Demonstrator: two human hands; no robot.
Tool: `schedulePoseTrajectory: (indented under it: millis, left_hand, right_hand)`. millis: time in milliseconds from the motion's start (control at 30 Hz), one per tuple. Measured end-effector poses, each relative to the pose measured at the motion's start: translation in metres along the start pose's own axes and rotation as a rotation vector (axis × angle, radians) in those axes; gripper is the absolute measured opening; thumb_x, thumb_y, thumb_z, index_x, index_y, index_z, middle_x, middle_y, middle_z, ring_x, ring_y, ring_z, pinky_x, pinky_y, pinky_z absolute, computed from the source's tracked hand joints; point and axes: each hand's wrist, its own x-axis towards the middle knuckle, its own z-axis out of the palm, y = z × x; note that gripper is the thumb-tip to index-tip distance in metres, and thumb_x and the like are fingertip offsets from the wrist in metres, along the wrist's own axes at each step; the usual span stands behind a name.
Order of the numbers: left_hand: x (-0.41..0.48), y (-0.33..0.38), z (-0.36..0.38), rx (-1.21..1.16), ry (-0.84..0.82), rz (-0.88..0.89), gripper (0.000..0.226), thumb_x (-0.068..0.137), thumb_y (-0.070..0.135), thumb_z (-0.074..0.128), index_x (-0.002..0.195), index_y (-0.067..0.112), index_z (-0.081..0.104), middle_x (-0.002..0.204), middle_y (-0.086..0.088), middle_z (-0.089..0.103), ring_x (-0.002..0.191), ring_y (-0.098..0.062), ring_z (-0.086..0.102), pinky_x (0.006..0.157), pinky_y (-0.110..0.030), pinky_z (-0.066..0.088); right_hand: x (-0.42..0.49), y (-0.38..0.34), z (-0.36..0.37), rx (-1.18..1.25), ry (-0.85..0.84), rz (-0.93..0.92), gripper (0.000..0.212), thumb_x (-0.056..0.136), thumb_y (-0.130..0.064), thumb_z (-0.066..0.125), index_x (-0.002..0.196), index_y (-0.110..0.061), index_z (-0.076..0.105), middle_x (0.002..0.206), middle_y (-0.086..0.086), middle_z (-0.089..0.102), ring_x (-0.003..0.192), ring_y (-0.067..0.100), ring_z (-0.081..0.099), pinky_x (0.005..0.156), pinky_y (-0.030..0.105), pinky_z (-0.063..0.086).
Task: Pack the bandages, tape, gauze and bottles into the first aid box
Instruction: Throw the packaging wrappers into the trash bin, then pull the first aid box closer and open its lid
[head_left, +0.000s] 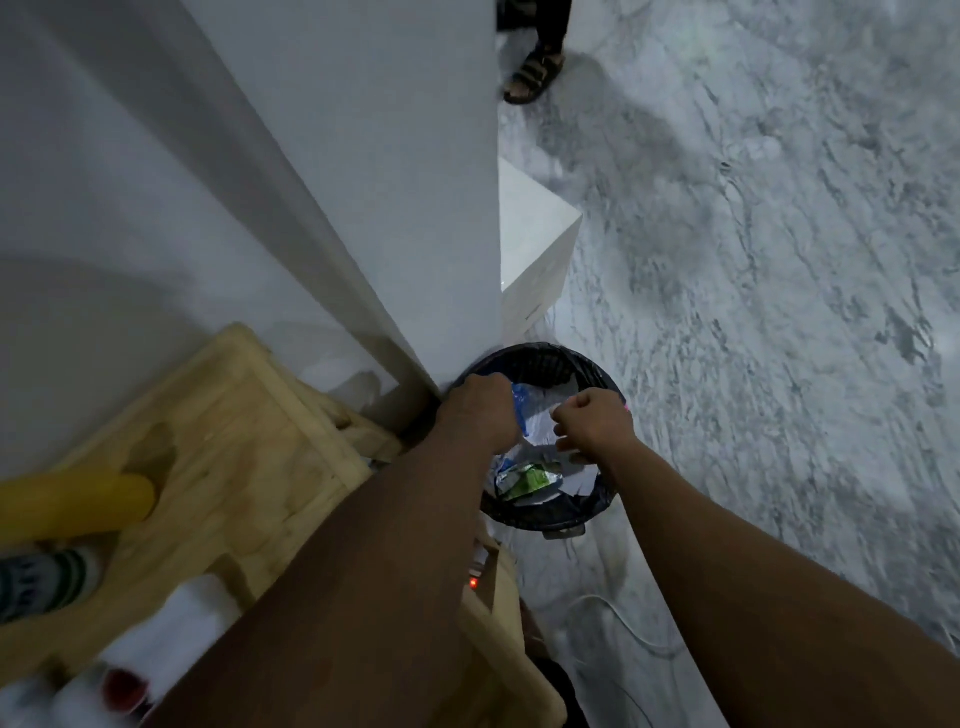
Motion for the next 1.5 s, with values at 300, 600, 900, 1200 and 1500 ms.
schedulePoseTrajectory:
  millis: [300, 600, 900, 1200, 1500]
  left_hand:
    - [-0.085, -0.047, -0.091, -0.199, 0.238, 0.057, 0.032, 0.090, 0.026, 0.076, 0.114, 0.005, 0.072, 0.114, -0.012, 0.069, 0.099, -0.029, 0.069, 0.086, -0.037, 0.060]
    - [-0.228, -0.116, -0.163, -0.315, 0.660, 0.105, 0.012, 0.093, 0.027, 0.071, 0.094, 0.015, 0.075, 0.101, -0.002, 0.073, 0.097, -0.022, 0.071, 0.090, -0.033, 0.057]
    - [-0.365, -0.210, -0.119, -0.337, 1.049, 0.026, 0.018, 0.093, 0.029, 0.071, 0.099, 0.015, 0.081, 0.094, 0.002, 0.072, 0.095, -0.017, 0.069, 0.080, -0.024, 0.050]
    - [-0.499, -0.260, -0.001, -0.430, 1.203, -0.069, 0.011, 0.095, 0.026, 0.069, 0.093, 0.021, 0.079, 0.076, 0.018, 0.068, 0.076, -0.003, 0.066, 0.060, -0.017, 0.048]
    - [-0.562, -0.295, 0.055, -0.439, 1.324, -0.186, 0.010, 0.095, 0.025, 0.070, 0.096, 0.021, 0.078, 0.084, 0.016, 0.069, 0.077, 0.003, 0.068, 0.063, -0.010, 0.046]
  right_hand:
    - [-0.073, -0.107, 0.014, -0.188, 0.003, -0.393, 0.007, 0.081, -0.023, 0.063, 0.074, -0.020, 0.065, 0.084, 0.013, 0.075, 0.083, 0.035, 0.072, 0.079, 0.052, 0.060]
    - [-0.208, -0.200, 0.041, -0.374, -0.020, -0.887, 0.016, 0.083, -0.016, 0.060, 0.076, -0.027, 0.068, 0.086, 0.000, 0.072, 0.088, 0.025, 0.072, 0.086, 0.039, 0.059]
    - [-0.328, -0.180, 0.115, -0.345, -0.056, -1.389, 0.016, 0.083, -0.016, 0.060, 0.092, -0.018, 0.074, 0.083, 0.000, 0.074, 0.077, 0.017, 0.071, 0.062, 0.020, 0.049]
    - [-0.440, -0.091, 0.156, -0.340, -0.236, -1.672, 0.013, 0.086, -0.019, 0.064, 0.095, -0.017, 0.073, 0.077, -0.012, 0.069, 0.074, 0.006, 0.067, 0.066, 0.012, 0.044]
    - [-0.505, -0.049, 0.202, -0.390, -0.350, -1.813, 0.012, 0.087, -0.020, 0.065, 0.096, -0.019, 0.073, 0.086, -0.006, 0.072, 0.080, 0.008, 0.066, 0.069, 0.014, 0.048]
